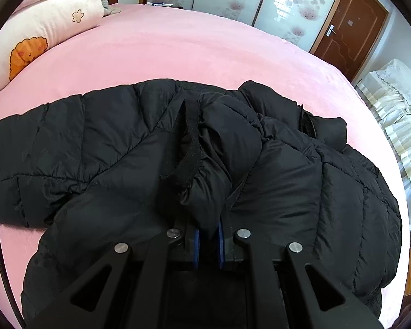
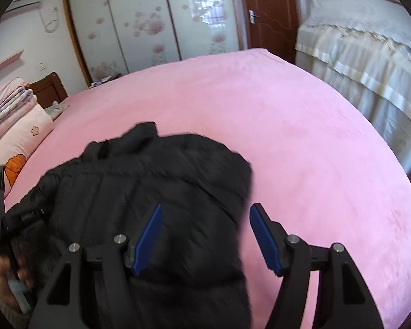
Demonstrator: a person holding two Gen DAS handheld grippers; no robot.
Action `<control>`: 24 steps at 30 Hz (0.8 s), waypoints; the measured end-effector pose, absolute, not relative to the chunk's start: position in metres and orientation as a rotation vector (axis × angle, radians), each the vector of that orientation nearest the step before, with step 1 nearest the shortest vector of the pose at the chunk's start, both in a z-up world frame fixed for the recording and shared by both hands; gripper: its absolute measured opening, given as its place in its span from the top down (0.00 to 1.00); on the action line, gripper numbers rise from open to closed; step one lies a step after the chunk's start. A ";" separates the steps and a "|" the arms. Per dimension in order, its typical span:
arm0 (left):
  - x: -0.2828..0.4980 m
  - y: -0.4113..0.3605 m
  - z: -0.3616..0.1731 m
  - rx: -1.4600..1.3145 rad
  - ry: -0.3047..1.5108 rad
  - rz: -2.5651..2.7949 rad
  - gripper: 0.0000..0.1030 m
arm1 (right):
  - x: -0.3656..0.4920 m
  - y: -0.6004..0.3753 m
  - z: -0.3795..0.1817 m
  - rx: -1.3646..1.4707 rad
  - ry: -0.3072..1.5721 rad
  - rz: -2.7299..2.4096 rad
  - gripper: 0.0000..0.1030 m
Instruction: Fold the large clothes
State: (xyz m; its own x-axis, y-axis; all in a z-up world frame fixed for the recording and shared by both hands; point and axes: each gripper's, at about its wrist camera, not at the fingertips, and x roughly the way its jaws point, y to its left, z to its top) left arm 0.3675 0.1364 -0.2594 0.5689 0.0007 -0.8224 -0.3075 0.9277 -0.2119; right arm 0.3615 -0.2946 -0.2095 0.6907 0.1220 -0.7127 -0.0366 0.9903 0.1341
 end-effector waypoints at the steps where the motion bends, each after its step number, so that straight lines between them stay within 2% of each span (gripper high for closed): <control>1: 0.368 0.137 -0.260 -0.354 0.956 0.186 0.92 | 0.370 -0.291 -0.211 0.106 0.811 0.097 0.36; 5: 0.370 0.140 -0.263 -0.350 0.976 0.179 0.90 | 0.401 -0.276 -0.242 0.028 0.908 0.048 0.37; 8: 0.372 0.144 -0.269 -0.347 1.007 0.167 0.82 | 0.413 -0.277 -0.272 -0.026 0.993 -0.008 0.37; 11: 0.374 0.145 -0.271 -0.348 1.035 0.150 0.76 | 0.411 -0.285 -0.279 0.004 1.022 -0.009 0.37; 14: 0.363 0.149 -0.259 -0.331 1.029 0.161 0.63 | 0.404 -0.288 -0.269 0.006 1.030 -0.015 0.37; 15: 0.358 0.149 -0.254 -0.328 1.024 0.161 0.55 | 0.401 -0.288 -0.263 0.007 1.028 -0.014 0.36; 20: 0.309 0.158 -0.211 -0.292 0.954 0.188 0.27 | 0.367 -0.277 -0.217 0.036 0.947 0.036 0.36; 24: 0.257 0.176 -0.179 -0.293 0.921 0.196 0.24 | 0.332 -0.244 -0.180 0.015 0.879 0.112 0.36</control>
